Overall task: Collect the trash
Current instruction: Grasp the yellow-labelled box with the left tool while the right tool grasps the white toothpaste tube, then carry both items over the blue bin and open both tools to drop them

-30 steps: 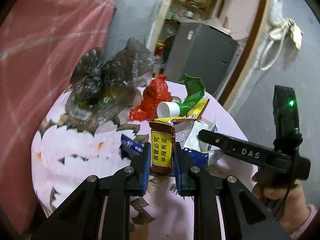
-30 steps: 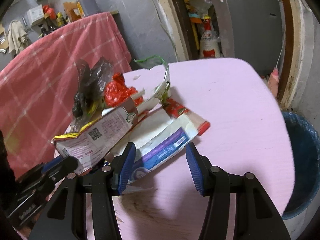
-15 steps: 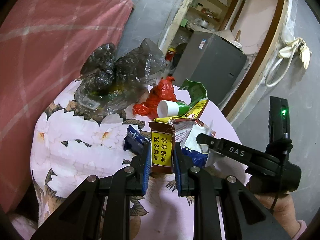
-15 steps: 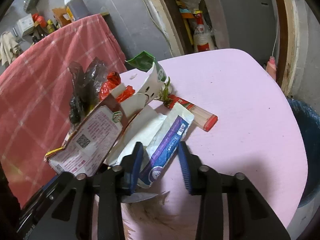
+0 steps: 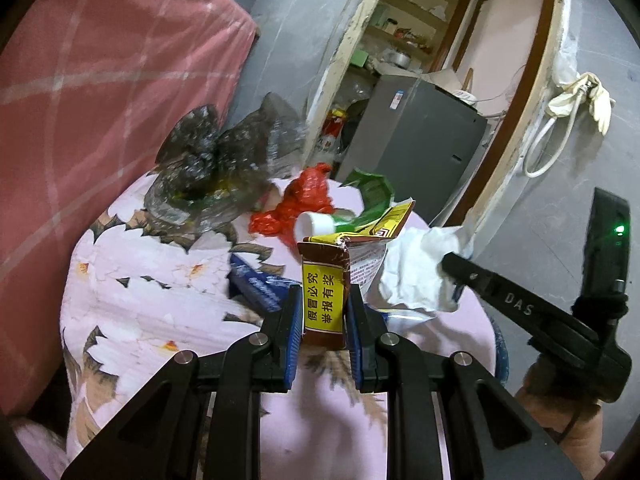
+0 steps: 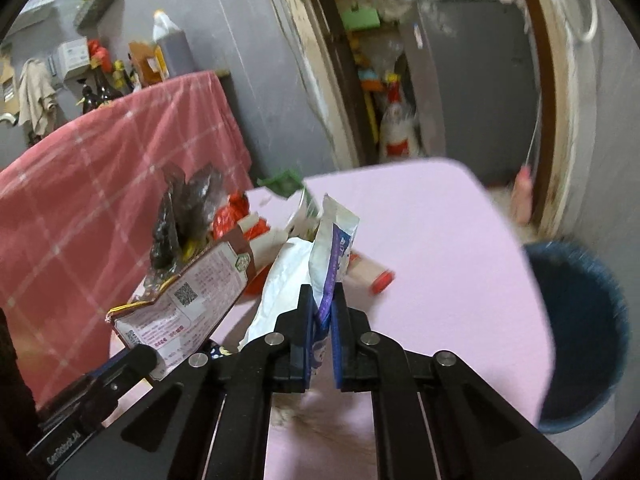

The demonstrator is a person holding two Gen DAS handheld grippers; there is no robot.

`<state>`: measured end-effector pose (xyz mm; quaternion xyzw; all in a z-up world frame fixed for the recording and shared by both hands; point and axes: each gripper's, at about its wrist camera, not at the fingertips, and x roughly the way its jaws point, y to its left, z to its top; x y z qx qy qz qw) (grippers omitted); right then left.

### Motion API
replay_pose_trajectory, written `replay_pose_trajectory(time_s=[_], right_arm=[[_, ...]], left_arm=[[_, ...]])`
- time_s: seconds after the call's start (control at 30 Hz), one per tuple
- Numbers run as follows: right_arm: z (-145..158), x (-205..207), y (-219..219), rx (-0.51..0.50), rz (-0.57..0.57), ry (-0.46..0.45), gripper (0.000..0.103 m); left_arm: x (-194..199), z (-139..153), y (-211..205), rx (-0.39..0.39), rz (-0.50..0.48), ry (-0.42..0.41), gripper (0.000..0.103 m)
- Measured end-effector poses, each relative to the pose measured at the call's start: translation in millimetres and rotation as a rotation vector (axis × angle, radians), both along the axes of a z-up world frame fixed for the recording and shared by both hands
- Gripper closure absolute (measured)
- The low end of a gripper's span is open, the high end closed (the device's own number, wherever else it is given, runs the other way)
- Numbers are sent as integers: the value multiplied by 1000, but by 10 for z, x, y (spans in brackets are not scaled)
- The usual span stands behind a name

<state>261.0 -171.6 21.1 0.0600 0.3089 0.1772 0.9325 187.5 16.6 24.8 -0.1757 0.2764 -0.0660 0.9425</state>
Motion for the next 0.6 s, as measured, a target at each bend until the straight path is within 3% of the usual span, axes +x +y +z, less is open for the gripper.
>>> replay_pose_trajectory(time_s=[0.27,0.6], right_arm=[[291,-207,-323,-86,-76,-152,98],[438,-363,-1049,-126,-216,-246,98]], left_arm=[[-31,134,-381,12,-22,-64,86],[128,261,-1037,-9,-53,-135,86]])
